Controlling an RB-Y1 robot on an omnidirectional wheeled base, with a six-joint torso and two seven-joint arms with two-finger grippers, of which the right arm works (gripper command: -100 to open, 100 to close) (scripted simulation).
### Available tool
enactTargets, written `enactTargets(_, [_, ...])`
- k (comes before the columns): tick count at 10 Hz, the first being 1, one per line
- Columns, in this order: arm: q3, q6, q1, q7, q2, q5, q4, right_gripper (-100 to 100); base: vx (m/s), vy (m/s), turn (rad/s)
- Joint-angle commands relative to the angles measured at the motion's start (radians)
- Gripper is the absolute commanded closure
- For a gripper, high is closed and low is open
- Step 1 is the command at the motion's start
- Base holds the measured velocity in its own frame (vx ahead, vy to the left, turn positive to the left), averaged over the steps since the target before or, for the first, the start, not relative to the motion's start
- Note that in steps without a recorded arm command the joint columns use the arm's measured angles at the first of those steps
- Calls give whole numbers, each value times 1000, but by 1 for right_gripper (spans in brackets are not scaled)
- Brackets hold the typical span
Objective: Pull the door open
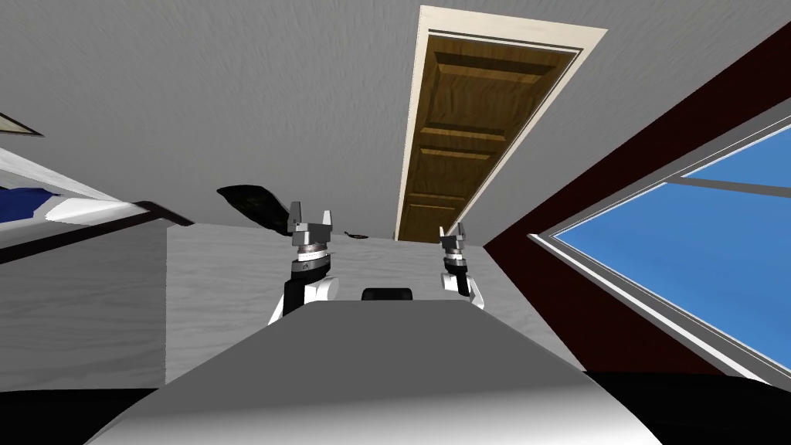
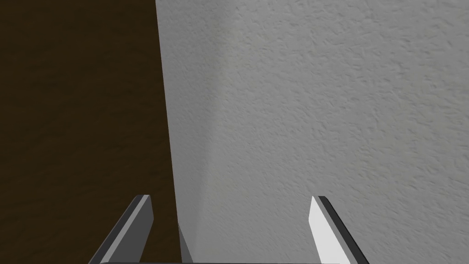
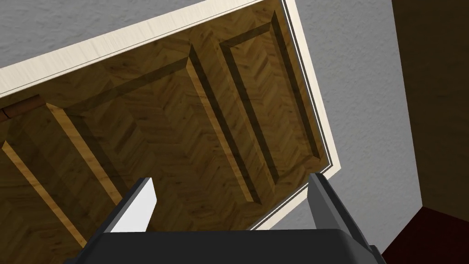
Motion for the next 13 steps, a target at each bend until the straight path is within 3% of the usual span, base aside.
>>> enactTargets(1, [-9,-12,-13,-43,-4,4,48,-100,100,34,43])
enactTargets(13, [-90,-73,-122,-373,-46,31,387,-100,107,37,41])
